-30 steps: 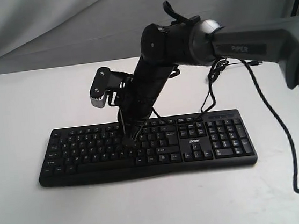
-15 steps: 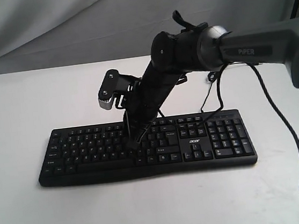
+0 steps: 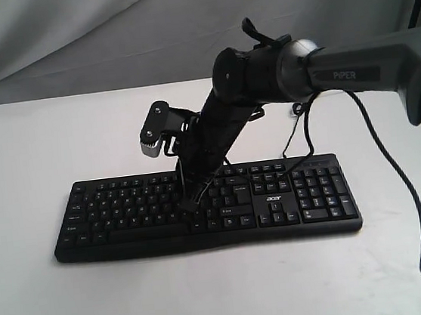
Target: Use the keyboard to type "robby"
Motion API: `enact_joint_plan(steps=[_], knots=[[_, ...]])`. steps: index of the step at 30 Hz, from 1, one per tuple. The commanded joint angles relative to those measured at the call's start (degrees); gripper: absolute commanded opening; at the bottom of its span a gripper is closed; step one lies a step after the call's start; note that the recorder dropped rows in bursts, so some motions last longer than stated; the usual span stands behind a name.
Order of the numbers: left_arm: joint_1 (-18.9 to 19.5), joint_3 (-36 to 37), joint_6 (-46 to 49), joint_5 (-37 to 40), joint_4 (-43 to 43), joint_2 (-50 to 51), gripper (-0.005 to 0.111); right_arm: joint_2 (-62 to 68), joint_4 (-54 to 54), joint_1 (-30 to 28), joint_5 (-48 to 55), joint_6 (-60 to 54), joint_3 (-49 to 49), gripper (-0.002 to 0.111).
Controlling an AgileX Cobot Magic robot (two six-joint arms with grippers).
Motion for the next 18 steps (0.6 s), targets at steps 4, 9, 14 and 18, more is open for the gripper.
enact_joint_plan(steps=[4, 9, 14, 18], knots=[[-0.32, 0.25, -0.16, -0.33, 0.27, -0.20, 0.000, -0.29, -0.42, -0.33, 0.64, 0.34, 0.18, 0.000], [-0.32, 0.25, -0.16, -0.33, 0.27, -0.20, 0.000, -0.29, -0.65, -0.33, 1.32, 0.75, 0.18, 0.000], [-0.32, 0.25, -0.16, -0.33, 0.27, -0.20, 0.000, -0.29, -0.88, -0.33, 1.30, 0.75, 0.18, 0.000], [-0.32, 0.25, -0.16, -0.33, 0.27, -0.20, 0.000, -0.29, -1.09, -0.33, 1.30, 0.75, 0.18, 0.000]])
